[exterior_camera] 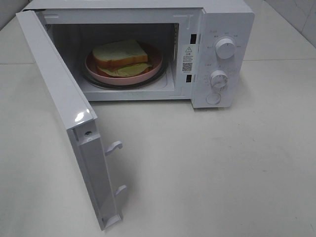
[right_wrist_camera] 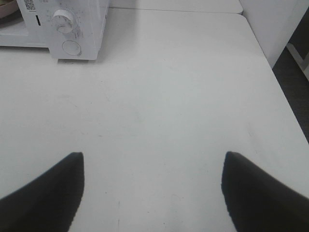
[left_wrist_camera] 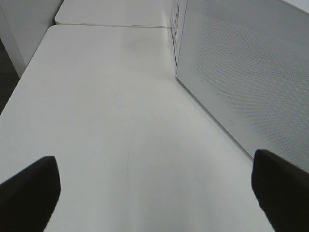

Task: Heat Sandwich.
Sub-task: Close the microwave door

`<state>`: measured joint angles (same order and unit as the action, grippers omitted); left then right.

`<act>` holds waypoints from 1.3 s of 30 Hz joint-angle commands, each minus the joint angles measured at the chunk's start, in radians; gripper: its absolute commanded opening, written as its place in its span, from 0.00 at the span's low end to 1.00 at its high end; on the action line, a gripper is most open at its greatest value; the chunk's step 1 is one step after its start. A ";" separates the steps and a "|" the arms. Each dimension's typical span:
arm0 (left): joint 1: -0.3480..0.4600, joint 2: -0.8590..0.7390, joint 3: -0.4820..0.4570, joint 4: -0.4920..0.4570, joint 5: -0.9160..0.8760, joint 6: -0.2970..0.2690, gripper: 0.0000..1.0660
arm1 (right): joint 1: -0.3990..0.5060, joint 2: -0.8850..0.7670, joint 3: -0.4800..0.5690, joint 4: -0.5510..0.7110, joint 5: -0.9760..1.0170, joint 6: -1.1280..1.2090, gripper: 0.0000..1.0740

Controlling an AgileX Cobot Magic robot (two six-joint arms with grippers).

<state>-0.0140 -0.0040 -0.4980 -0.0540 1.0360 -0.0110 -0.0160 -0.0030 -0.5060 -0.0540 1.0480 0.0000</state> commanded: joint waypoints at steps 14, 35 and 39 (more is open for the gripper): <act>0.003 -0.024 -0.001 -0.010 -0.006 0.000 0.95 | -0.008 -0.025 0.002 -0.003 -0.009 0.000 0.71; 0.003 0.287 -0.031 -0.020 -0.209 0.002 0.50 | -0.008 -0.025 0.002 -0.003 -0.009 0.000 0.71; 0.003 0.366 -0.029 -0.020 -0.244 0.002 0.31 | -0.008 -0.025 0.002 -0.003 -0.009 0.000 0.71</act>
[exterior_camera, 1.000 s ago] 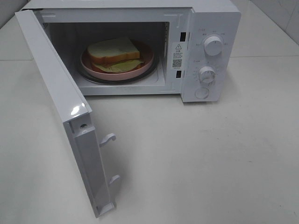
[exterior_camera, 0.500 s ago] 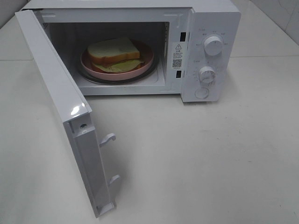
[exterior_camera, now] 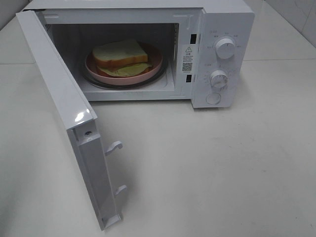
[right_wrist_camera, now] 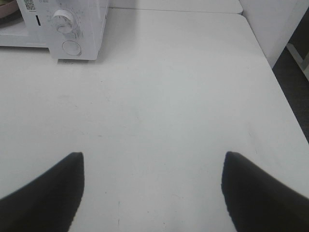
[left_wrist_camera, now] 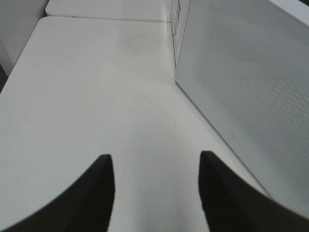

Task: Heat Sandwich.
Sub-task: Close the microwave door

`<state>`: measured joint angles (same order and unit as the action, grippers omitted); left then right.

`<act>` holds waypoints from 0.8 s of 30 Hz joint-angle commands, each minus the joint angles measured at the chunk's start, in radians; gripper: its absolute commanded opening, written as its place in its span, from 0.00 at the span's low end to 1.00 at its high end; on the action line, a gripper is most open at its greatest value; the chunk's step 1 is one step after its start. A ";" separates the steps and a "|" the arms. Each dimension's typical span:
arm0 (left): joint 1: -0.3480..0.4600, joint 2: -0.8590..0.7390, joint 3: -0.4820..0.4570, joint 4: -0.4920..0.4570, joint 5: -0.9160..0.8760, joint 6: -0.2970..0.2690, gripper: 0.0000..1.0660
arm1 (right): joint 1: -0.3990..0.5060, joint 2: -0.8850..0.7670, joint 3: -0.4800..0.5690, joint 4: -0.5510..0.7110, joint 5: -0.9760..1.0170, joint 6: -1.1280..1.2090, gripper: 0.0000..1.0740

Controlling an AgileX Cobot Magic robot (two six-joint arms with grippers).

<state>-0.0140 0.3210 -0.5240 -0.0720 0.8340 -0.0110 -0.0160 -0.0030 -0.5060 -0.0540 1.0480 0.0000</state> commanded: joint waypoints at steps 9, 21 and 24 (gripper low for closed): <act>0.002 0.193 0.066 0.006 -0.256 0.037 0.00 | -0.008 -0.025 0.002 -0.003 -0.009 0.000 0.71; 0.002 0.339 0.231 0.005 -0.706 0.079 0.00 | -0.008 -0.025 0.002 -0.003 -0.009 0.000 0.71; 0.002 0.391 0.256 0.006 -0.821 0.079 0.00 | -0.008 -0.025 0.002 -0.003 -0.009 0.000 0.71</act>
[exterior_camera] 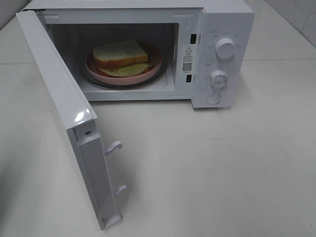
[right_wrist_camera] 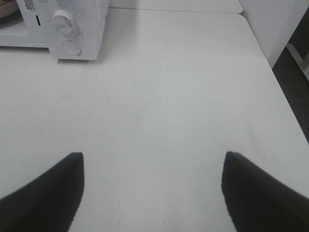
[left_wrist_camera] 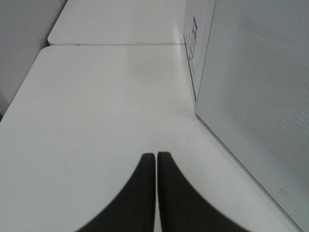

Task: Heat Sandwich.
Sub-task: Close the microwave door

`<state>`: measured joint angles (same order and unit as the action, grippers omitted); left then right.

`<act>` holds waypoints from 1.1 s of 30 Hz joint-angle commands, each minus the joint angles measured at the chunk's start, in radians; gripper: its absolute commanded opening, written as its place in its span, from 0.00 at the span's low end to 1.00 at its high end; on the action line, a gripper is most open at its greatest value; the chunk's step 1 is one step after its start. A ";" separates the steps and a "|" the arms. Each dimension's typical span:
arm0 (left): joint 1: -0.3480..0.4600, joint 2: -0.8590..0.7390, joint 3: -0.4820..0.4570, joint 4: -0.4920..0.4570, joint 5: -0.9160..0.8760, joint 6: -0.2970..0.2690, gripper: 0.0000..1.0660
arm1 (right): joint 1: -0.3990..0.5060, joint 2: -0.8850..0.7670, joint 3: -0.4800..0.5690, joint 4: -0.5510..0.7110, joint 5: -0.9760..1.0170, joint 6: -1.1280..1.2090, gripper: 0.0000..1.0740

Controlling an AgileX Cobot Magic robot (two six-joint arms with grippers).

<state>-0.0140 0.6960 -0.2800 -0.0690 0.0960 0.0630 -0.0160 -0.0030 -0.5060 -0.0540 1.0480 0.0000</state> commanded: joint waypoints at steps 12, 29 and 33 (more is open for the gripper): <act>0.001 0.317 0.048 0.022 -0.543 -0.005 0.00 | -0.008 -0.025 0.002 -0.003 -0.009 0.000 0.71; -0.031 0.654 -0.011 0.258 -0.840 -0.208 0.00 | -0.008 -0.025 0.002 -0.003 -0.009 0.000 0.71; -0.098 0.695 -0.032 0.282 -0.875 -0.199 0.00 | -0.008 -0.025 0.002 -0.003 -0.009 0.000 0.71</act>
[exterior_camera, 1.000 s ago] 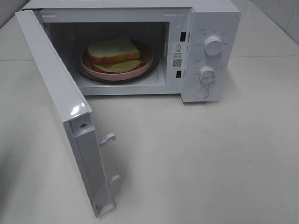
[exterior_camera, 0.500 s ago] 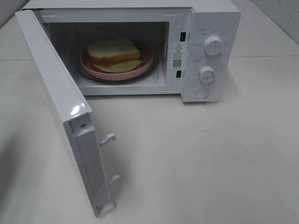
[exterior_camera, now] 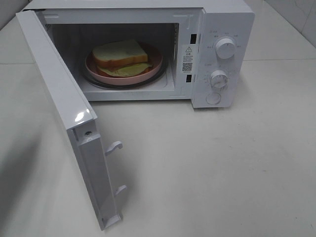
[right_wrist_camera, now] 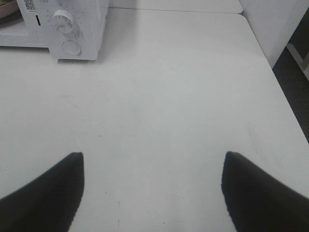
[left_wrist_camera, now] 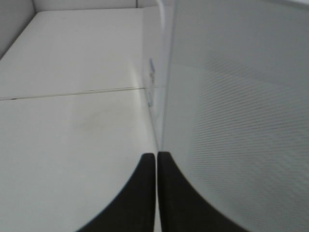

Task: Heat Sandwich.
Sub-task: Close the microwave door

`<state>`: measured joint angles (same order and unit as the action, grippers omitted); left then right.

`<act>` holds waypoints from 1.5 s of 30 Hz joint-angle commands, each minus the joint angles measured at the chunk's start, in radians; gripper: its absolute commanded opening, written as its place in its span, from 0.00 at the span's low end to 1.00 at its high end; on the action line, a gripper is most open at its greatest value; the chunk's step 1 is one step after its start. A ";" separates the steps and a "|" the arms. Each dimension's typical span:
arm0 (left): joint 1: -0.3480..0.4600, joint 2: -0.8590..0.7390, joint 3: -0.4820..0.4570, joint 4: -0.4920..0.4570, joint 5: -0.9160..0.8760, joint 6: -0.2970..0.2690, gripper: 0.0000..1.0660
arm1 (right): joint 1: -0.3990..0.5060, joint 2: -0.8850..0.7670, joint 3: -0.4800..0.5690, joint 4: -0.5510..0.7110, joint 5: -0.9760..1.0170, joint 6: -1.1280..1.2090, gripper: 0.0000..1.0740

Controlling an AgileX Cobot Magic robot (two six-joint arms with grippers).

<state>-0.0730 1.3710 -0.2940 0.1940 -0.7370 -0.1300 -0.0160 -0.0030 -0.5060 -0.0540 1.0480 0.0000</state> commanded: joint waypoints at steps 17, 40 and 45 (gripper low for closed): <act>-0.217 0.183 -0.085 0.018 -0.103 0.012 0.00 | -0.008 -0.025 0.002 -0.003 -0.009 0.000 0.71; -0.394 0.289 -0.218 -0.082 -0.120 0.012 0.00 | -0.008 -0.025 0.002 -0.003 -0.009 0.000 0.71; -0.432 0.322 -0.263 -0.109 -0.112 0.010 0.00 | -0.008 -0.025 0.002 -0.003 -0.009 0.000 0.71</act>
<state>-0.4970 1.6930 -0.5500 0.0940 -0.8460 -0.1220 -0.0160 -0.0030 -0.5060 -0.0540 1.0480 0.0000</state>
